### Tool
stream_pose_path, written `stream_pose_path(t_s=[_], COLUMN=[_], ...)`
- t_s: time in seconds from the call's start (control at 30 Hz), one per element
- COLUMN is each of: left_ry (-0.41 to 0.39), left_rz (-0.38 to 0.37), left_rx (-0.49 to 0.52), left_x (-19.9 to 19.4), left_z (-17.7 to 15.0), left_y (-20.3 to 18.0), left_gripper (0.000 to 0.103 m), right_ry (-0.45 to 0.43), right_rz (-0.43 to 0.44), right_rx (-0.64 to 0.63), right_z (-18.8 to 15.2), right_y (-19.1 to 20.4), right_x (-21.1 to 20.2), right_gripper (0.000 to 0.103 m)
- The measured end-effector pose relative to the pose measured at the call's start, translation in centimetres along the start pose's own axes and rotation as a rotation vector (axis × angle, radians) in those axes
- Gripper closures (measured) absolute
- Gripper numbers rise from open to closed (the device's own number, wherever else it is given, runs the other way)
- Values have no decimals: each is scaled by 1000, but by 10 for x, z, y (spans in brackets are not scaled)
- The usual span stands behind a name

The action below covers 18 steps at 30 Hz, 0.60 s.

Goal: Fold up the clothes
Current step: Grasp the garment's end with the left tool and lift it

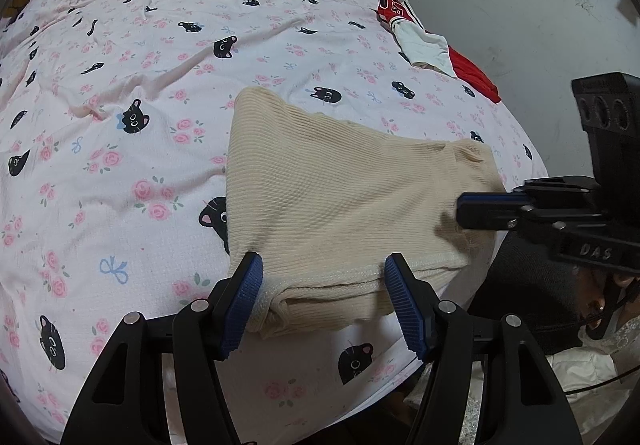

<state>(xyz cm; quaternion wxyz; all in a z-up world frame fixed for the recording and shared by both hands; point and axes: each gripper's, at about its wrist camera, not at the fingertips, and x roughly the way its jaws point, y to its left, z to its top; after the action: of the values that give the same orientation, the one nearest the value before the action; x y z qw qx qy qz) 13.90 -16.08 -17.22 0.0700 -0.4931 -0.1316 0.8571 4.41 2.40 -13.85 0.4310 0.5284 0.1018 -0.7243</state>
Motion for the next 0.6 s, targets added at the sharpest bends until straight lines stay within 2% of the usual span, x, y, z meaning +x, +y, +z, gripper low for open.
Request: stream_pose_path(t_s=[0.13, 0.33, 0.37, 0.43, 0.47, 0.53, 0.6], left_ry=[-1, -58, -72, -89, -91, -78, -54], left_rz=[-2, -50, -58, -82, -93, -130, -210], left_rx=[-4, -38, -52, -95, -117, -162, -212], left_x=[-1, -16, -20, -26, -27, -26, -18], left_z=[1, 5, 7, 11, 14, 19, 25], left_y=[0, 8, 12, 26, 32, 46, 61], left_gripper=[45, 45, 45, 44, 44, 44, 44], right_ry=[20, 46, 47, 28, 23, 23, 27], right_rz=[-13, -38, -40, -39, -41, -39, -37], right_rx=[-8, -11, -11, -12, -14, -19, -22], right_z=[0, -2, -2, -1, -1, -1, -1], right_y=[1, -2, -3, -2, -2, -2, -2], right_x=[13, 29, 31, 25, 24, 23, 23], right_gripper=[95, 94, 92, 80, 79, 79, 78])
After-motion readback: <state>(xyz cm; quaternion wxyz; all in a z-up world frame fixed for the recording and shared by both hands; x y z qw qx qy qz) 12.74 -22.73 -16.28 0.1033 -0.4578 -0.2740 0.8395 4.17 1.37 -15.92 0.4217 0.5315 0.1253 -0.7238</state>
